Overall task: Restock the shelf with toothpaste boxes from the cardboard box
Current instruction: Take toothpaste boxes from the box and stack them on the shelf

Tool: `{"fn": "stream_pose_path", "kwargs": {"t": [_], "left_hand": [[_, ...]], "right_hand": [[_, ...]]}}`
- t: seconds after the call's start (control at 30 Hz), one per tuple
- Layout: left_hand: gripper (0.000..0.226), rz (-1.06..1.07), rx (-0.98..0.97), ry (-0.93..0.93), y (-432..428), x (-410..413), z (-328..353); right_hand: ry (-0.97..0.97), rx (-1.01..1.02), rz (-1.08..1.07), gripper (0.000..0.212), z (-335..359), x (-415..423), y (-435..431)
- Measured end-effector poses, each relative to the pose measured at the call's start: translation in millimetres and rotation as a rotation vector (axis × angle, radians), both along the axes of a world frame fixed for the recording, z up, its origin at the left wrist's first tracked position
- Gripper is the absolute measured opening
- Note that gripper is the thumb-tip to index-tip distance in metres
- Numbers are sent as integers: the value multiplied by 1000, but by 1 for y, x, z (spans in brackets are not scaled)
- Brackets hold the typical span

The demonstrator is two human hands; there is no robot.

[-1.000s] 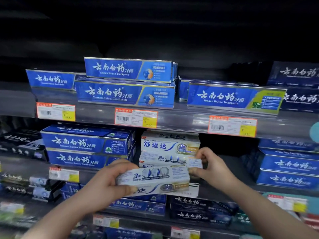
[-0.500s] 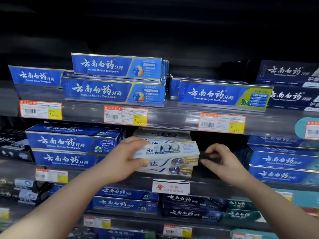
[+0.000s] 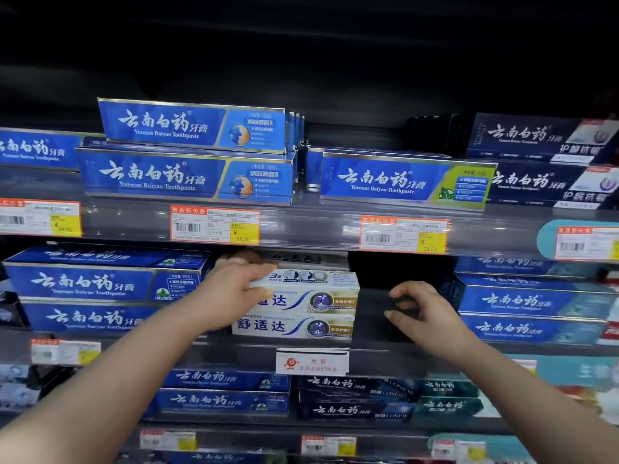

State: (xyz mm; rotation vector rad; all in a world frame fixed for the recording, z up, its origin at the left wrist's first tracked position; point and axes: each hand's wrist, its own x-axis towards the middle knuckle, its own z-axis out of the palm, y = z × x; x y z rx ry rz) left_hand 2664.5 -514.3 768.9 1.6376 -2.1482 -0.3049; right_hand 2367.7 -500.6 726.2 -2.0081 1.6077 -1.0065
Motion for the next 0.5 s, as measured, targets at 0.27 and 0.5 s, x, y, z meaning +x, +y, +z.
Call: {"fn": "stream_pose_path", "kwargs": {"t": [0.27,0.5], "left_hand": [[46,62,-117,76,9,-9,-4],[55,48,-247,115,16,-6,-10]], "right_hand": [[5,-14,15,32,1,5,-5],[14,-11,-4,27,5,10,1]]}}
